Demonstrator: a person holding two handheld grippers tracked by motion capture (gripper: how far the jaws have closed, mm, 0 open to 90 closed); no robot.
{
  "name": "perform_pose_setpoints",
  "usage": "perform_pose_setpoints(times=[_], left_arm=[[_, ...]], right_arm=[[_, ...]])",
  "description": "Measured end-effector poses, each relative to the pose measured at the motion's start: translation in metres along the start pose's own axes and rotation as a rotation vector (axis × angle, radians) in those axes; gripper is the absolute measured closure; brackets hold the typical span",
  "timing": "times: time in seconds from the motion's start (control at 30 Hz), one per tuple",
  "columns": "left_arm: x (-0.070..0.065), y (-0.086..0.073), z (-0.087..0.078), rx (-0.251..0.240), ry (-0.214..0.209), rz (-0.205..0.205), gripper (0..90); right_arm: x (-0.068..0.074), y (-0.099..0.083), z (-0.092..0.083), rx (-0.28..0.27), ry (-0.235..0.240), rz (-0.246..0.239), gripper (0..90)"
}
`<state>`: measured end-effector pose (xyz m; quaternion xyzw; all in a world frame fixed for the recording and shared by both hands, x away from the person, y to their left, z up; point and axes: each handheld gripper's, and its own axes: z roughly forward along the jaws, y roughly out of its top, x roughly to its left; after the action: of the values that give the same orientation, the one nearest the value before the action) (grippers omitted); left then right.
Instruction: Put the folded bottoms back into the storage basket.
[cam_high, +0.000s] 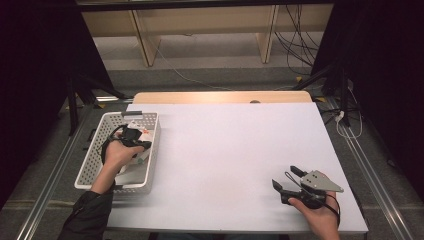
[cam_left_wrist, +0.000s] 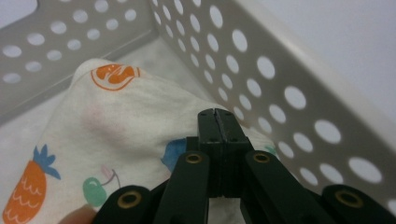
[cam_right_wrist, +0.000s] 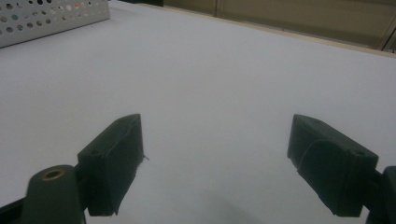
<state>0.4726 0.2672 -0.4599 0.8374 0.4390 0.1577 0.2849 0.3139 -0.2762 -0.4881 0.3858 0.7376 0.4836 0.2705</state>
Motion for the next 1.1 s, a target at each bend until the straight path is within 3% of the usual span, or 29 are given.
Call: perform_pose_setpoints(times=[0.27, 0.43, 0.73, 1.1], left_arm=[[0.001, -0.016, -0.014, 0.069, -0.034, 0.060, 89.4], [0.004, -0.021, -0.019, 0.076, -0.047, 0.075, 89.1], [0.005, -0.024, -0.020, 0.111, -0.021, 0.126, 87.7], [0.000, -0.017, -0.008, 0.150, -0.068, 0.211, 89.1]], right_arm=[[0.000, 0.000, 0.001, -0.004, 0.000, -0.003, 19.0], [0.000, 0.000, 0.000, 0.003, -0.001, -0.004, 19.0], [0.000, 0.000, 0.000, -0.005, 0.000, 0.001, 19.1], [0.000, 0.000, 0.000, -0.006, 0.000, 0.001, 19.1]])
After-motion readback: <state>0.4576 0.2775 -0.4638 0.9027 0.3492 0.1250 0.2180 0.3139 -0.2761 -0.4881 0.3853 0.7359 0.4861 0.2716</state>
